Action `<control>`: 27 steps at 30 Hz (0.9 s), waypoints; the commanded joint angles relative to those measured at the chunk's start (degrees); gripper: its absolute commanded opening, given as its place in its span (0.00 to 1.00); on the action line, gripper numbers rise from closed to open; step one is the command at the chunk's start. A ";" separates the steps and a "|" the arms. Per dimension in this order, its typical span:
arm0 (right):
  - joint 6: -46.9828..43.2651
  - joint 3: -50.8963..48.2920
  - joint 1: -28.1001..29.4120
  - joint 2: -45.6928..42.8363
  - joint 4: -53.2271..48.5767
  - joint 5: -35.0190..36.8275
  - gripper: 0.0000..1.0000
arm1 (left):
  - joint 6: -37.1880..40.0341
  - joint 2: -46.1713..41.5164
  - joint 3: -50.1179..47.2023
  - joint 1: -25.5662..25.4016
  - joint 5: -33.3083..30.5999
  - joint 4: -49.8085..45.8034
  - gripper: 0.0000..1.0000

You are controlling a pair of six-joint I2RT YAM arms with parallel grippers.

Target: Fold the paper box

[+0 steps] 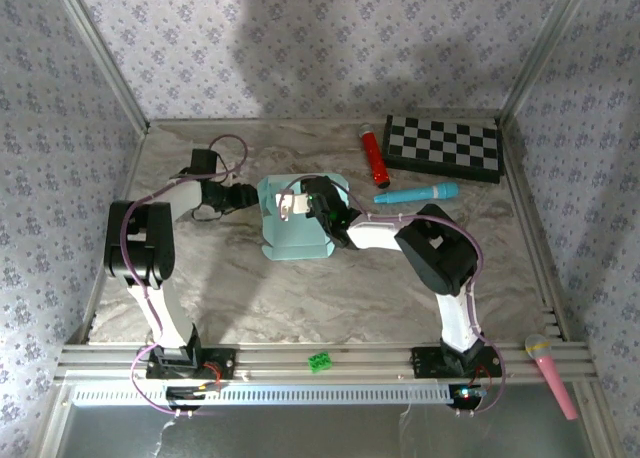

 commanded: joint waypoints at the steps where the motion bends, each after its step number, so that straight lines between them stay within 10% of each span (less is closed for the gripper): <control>1: 1.18 1.04 -0.21 1.46 -2.55 0.19 0.00 | 0.53 -2.48 0.39 -0.55 3.44 1.27 0.50; 27: 4.09 5.11 0.07 2.13 -6.99 -0.26 0.00 | -2.90 0.47 0.69 -4.35 8.63 7.66 0.45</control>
